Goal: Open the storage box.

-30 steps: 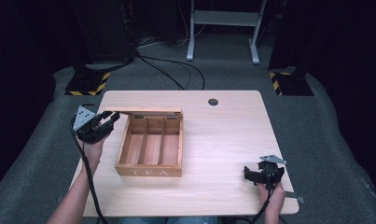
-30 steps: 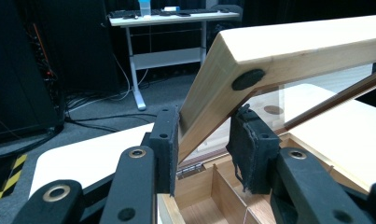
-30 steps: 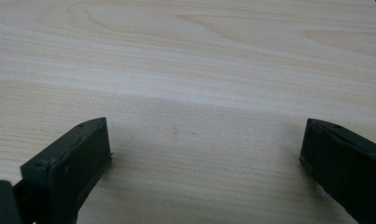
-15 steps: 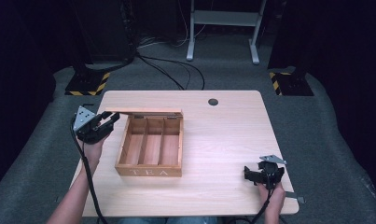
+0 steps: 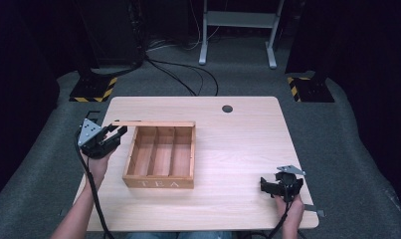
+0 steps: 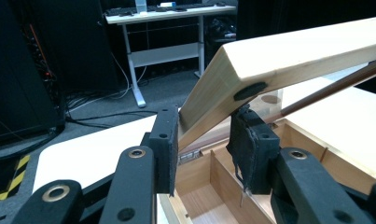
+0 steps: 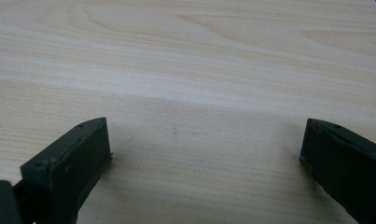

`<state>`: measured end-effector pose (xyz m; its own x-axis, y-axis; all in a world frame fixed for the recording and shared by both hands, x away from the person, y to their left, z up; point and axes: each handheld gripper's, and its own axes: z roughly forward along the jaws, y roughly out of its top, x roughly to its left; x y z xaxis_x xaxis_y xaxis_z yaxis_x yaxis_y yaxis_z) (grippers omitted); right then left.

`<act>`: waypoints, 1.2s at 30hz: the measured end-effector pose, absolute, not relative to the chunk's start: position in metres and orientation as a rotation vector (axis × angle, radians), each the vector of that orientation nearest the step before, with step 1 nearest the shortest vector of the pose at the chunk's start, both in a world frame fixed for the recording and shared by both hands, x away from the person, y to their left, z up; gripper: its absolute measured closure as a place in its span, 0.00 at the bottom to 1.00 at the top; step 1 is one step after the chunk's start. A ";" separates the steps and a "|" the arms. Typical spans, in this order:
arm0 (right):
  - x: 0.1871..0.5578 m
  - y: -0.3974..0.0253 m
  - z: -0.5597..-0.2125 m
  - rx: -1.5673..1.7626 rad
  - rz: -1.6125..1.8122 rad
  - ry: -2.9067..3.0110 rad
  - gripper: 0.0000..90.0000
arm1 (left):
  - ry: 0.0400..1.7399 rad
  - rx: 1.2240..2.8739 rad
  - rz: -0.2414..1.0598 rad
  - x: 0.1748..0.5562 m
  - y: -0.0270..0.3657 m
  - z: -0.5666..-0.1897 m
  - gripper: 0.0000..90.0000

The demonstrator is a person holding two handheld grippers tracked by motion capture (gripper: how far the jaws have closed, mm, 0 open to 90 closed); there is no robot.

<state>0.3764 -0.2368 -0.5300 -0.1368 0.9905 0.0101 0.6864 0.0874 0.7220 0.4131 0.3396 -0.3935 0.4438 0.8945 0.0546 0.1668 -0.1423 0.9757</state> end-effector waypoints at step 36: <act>0.376 -0.237 -0.530 1.645 0.812 1.880 0.01 | 0.945 1.640 0.794 0.379 0.344 -0.430 0.69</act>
